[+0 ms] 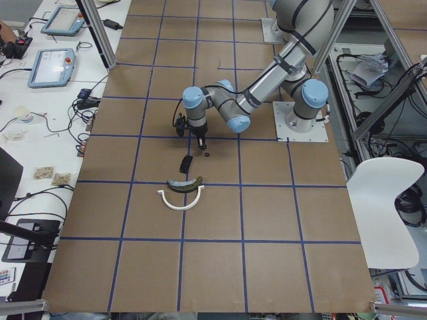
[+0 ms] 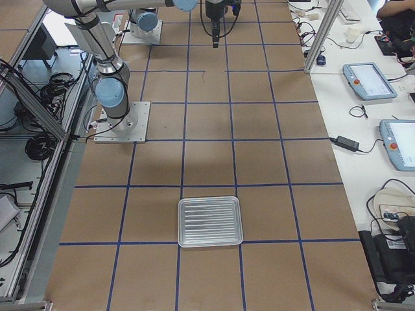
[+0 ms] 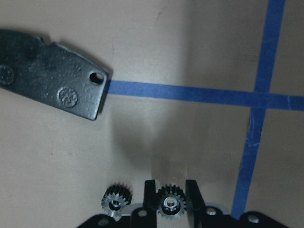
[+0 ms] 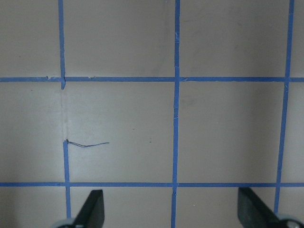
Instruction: Place bearing gear from tray to pile
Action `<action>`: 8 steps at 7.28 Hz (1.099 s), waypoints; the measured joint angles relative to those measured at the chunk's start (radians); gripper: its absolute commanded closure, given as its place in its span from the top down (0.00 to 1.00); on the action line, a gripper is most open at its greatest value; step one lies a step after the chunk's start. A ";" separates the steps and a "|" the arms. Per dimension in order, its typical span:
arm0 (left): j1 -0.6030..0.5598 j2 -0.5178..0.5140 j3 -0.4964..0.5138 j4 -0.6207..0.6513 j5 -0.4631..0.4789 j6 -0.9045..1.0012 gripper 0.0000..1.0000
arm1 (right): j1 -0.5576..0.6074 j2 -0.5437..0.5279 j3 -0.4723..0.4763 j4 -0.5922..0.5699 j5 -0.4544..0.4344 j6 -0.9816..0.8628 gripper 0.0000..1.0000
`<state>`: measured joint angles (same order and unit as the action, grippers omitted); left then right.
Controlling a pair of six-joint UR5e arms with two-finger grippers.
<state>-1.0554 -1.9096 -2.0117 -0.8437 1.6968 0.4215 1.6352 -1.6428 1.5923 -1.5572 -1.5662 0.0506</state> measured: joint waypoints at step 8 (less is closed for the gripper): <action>-0.384 0.172 0.432 -0.598 -0.131 -0.462 1.00 | 0.001 0.000 0.000 0.000 0.000 0.002 1.00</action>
<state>-1.4397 -1.7374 -1.5798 -1.4419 1.5660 -0.0402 1.6362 -1.6429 1.5923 -1.5570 -1.5662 0.0521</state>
